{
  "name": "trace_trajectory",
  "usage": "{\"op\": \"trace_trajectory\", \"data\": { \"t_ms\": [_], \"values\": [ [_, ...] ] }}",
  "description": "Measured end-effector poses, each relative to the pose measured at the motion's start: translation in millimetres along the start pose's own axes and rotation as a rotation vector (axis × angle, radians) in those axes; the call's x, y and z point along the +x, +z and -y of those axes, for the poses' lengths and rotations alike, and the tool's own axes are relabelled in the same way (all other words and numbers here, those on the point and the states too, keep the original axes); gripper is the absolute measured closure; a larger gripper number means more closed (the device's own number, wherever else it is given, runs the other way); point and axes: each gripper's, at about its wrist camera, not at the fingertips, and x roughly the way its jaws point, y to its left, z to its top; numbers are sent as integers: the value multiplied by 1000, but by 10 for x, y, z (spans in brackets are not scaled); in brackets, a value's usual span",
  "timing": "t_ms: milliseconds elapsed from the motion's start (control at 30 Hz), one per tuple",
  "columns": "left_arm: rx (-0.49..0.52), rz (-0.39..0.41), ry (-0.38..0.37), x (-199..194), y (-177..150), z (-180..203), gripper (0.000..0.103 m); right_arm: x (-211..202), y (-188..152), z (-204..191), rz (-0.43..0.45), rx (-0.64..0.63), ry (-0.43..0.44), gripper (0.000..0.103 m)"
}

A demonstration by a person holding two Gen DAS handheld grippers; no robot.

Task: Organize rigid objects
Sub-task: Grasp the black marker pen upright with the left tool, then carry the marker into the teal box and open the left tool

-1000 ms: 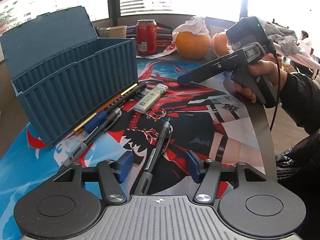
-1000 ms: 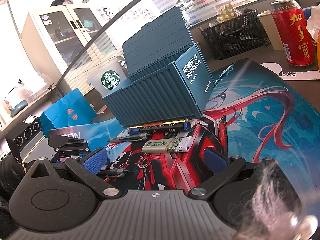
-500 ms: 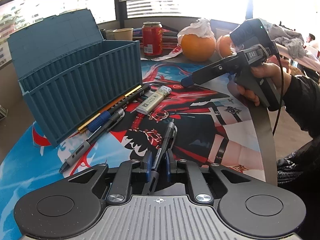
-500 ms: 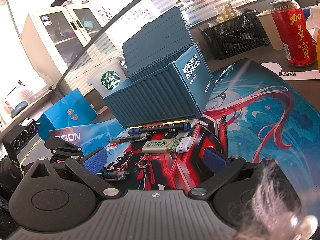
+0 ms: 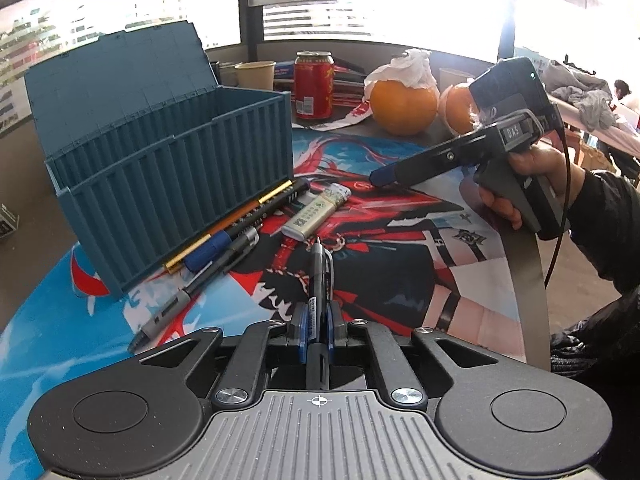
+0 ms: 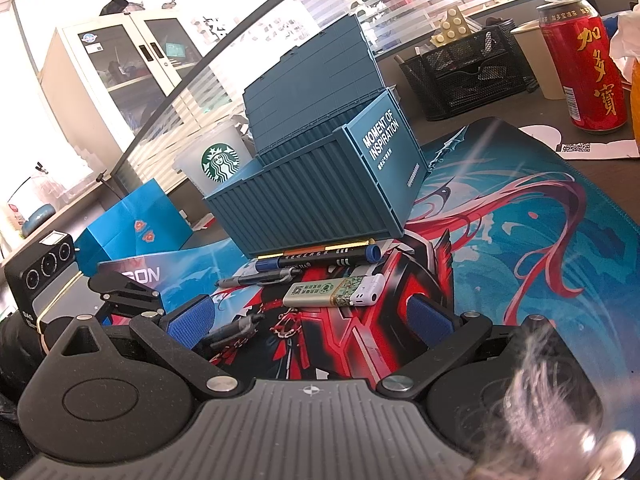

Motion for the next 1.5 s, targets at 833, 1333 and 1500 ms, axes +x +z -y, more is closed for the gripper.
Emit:
{"op": "trace_trajectory", "data": {
  "t_ms": [833, 1333, 1500],
  "values": [
    [153, 75, 75, -303, 801, -222, 96, -6, 4, 15, 1, 1, 1, 0],
    [211, 44, 75, -96, 1330, -797, 95, -10, -8, 9, 5, 5, -2, 0],
    [213, 5, 30, 121, 1375, -1007, 95, -9, -10, 4, 5, 5, -2, 0]
  ]
}}
